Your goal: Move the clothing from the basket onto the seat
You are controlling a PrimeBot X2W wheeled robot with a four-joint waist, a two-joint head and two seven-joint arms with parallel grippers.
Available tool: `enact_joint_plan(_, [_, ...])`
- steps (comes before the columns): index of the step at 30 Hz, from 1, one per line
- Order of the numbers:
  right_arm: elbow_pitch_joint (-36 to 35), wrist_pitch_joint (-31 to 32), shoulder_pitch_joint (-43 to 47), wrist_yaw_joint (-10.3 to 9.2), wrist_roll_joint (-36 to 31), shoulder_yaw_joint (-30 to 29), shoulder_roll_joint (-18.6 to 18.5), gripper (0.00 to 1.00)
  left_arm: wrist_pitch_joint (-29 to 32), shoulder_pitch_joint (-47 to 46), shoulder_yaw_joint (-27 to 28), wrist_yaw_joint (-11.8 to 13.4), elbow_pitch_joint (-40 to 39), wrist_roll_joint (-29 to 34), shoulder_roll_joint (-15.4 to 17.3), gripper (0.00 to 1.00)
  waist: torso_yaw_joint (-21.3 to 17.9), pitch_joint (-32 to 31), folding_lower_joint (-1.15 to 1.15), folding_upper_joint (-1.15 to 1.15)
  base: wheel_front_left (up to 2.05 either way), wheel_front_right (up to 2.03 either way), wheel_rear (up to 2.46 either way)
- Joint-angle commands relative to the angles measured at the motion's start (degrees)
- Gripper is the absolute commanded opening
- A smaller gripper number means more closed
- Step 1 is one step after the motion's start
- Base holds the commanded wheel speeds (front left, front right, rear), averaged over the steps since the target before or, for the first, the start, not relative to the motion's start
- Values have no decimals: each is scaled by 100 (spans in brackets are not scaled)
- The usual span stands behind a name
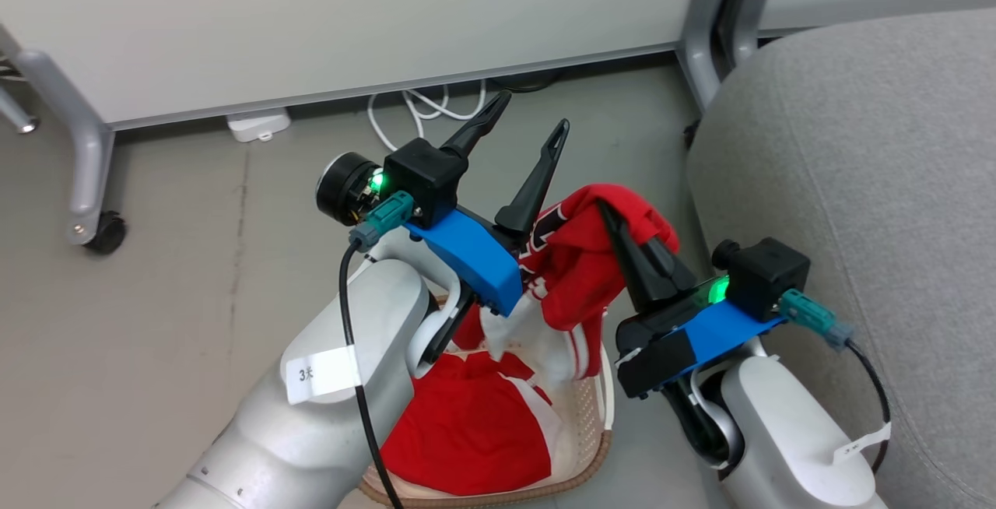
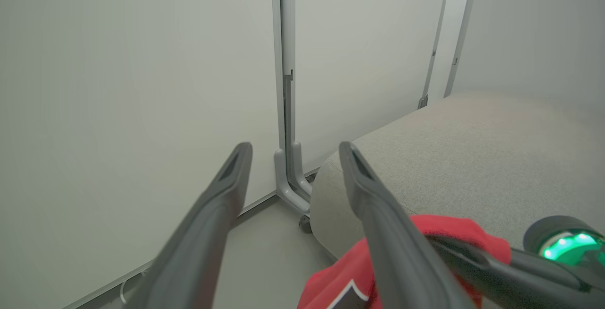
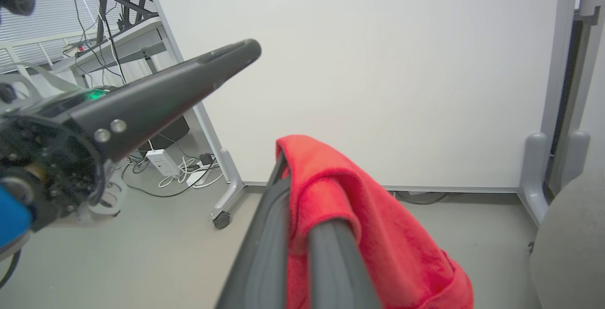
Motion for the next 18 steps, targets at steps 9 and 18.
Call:
enact_joint_plan(9, [-258,-24,153,3,-460,-579,-13,0,-27,148,28,25,-90,165,120,100,-573,154,0,0,0,0,0])
enact_joint_plan(18, [-562,-24,336,3,-658,-1144,-9,0,-28,223,-58,-1,-100,281,174,100,-1147,232,0,0,0,0,0])
